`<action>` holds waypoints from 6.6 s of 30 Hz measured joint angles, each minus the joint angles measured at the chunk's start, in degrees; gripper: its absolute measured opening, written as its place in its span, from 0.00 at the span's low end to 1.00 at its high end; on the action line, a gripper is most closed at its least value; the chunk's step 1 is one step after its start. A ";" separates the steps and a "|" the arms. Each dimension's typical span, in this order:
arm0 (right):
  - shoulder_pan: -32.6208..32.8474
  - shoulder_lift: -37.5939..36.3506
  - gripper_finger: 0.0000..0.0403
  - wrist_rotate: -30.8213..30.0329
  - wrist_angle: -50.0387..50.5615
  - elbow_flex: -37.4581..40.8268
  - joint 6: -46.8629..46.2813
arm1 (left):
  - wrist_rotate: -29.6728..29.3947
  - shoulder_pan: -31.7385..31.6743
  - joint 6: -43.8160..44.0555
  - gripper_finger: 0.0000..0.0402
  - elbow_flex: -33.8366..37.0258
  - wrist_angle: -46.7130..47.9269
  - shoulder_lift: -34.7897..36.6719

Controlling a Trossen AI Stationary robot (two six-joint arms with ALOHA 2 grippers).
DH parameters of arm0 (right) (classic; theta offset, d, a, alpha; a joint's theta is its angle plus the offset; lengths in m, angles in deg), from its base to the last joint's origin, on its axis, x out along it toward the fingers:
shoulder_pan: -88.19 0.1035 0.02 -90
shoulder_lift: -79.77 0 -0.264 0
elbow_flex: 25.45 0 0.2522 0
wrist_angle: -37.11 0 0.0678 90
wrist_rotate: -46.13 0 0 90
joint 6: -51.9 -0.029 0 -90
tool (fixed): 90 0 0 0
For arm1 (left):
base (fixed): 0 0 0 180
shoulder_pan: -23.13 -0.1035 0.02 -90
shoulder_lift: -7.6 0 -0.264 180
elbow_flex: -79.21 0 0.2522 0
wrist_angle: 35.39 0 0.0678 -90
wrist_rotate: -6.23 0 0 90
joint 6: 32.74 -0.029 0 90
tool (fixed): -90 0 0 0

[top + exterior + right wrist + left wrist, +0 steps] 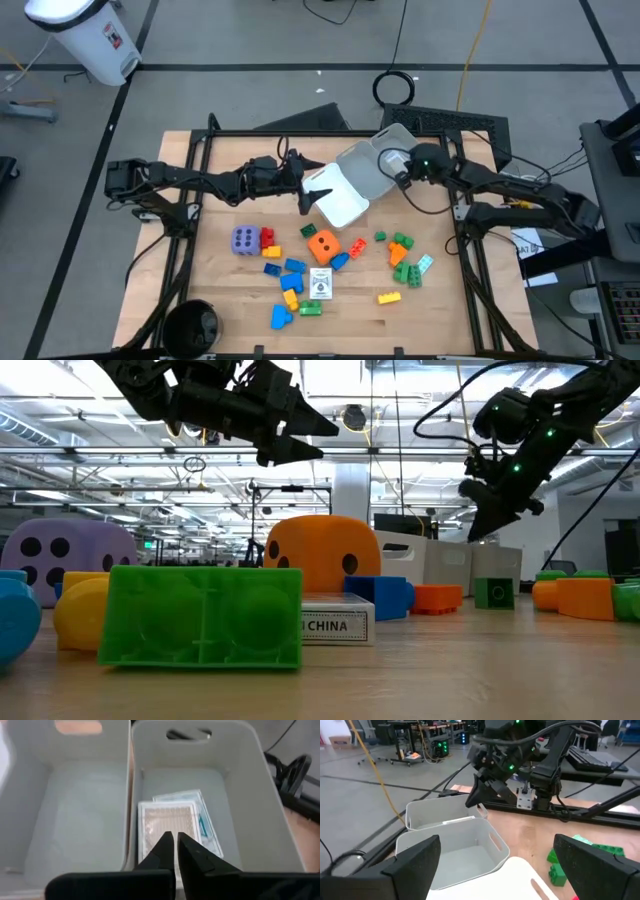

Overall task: Pick & Place Toys
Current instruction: Put the black deck of cards into the right grey bin

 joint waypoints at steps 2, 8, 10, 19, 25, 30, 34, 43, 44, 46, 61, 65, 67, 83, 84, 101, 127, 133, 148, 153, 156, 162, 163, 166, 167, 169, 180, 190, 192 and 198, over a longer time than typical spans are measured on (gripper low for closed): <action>0.37 -1.23 0.00 -0.02 -0.44 0.00 0.61 | 0.40 0.09 1.38 0.98 -0.02 0.02 0.00; 3.19 -4.92 0.01 0.03 -1.72 0.00 2.79 | 9.19 3.95 3.29 0.98 -0.13 2.15 0.00; 3.82 -6.03 0.01 0.02 -2.26 0.02 4.33 | 10.46 7.43 2.82 0.98 -1.32 6.98 0.00; 6.73 -8.71 0.00 0.02 -10.15 0.04 8.29 | -4.80 25.43 10.42 0.98 -12.90 42.38 -3.74; 11.12 -8.65 0.00 1.36 -12.47 0.04 10.23 | -6.22 32.14 25.35 0.98 -13.59 33.37 -12.65; 15.47 -8.82 0.00 3.16 -15.77 0.04 11.27 | -7.84 35.26 33.17 0.98 -13.52 30.20 -20.86; 18.44 -8.82 0.00 2.99 -15.70 0.04 11.92 | -8.61 35.93 40.67 0.98 -13.68 26.39 -24.59; 23.86 -8.82 0.00 2.93 -13.50 0.04 12.57 | -5.43 33.37 36.33 0.98 -13.55 15.97 -26.72; 24.43 -8.82 0.00 2.91 -13.20 0.04 12.58 | -5.06 32.92 36.40 0.98 -13.76 16.73 -26.33; 25.49 -8.82 0.00 2.89 -12.91 0.04 12.58 | -5.07 32.24 37.51 0.98 -16.83 23.56 -25.77; 27.01 -8.82 0.00 2.82 -11.27 0.04 12.71 | -7.33 31.76 56.70 0.98 -48.08 67.15 -34.52; 27.01 -8.82 0.00 2.82 -11.26 0.04 12.58 | -3.94 31.80 63.57 0.98 -48.07 67.93 -37.72; 27.01 -8.82 0.00 2.82 -11.32 0.04 12.58 | -3.19 31.77 67.03 0.98 -48.26 67.59 -38.39; 26.99 -8.80 0.00 2.82 -12.20 0.03 12.56 | -0.44 30.46 68.87 0.98 -48.30 91.22 -37.33; 26.99 -8.81 0.00 2.82 -12.22 0.02 12.56 | 0.19 30.10 69.16 0.98 -48.26 90.79 -37.13; 26.99 -8.80 0.00 2.82 -11.68 0.02 12.53 | -2.17 31.95 77.03 0.98 -52.00 80.20 -37.34; 26.99 -8.78 0.00 2.89 -11.20 -0.02 11.44 | -6.74 32.26 72.71 0.98 -52.19 80.65 -43.41; 26.99 -8.78 0.00 2.91 -11.22 -0.02 11.43 | -6.20 31.93 70.09 0.92 -52.08 81.47 -43.41; 26.99 -8.78 0.00 2.98 -11.27 -0.02 11.42 | -9.87 31.44 63.68 0.78 -51.49 82.24 -40.05; 26.99 -8.78 0.00 3.00 -11.26 -0.02 11.42 | -15.16 32.83 62.06 0.78 -51.79 80.07 -34.76; 26.99 -8.78 0.00 3.02 -11.27 -0.02 11.42 | -18.64 33.85 59.79 0.78 -51.76 77.65 -32.78; 26.99 -8.78 0.09 9.19 -14.90 2.29 11.64 | -24.34 35.18 53.15 0.78 -51.84 70.08 -28.83; 27.01 -8.78 0.11 10.78 -16.81 3.08 11.84 | -24.83 35.25 52.07 0.77 -51.84 68.90 -28.58; 27.01 -8.80 0.22 15.55 -22.95 5.42 11.03 | -25.14 35.30 48.69 0.77 -51.84 66.04 -28.12; 26.99 -8.80 0.25 17.43 -24.98 6.21 10.29 | -25.15 35.30 47.55 0.77 -51.86 65.25 -28.11; 26.99 -8.78 0.33 21.44 -28.85 7.81 7.58 | -25.21 35.26 45.05 0.77 -51.88 65.30 -28.06; 28.51 1.28 0.66 37.28 -40.68 8.72 -9.26 | -30.34 33.81 22.07 0.77 -51.90 67.73 -28.06; 33.67 13.41 0.64 37.25 -55.09 6.10 -15.20 | -30.26 31.09 16.85 0.77 -51.93 67.85 -28.15; 34.39 15.05 0.64 37.31 -55.32 5.13 -15.96 | -30.20 30.91 16.21 0.77 -51.93 68.25 -28.17; 35.73 17.54 0.63 37.18 -55.68 3.45 -16.16 | -29.78 30.71 16.05 0.80 -51.93 69.91 -28.24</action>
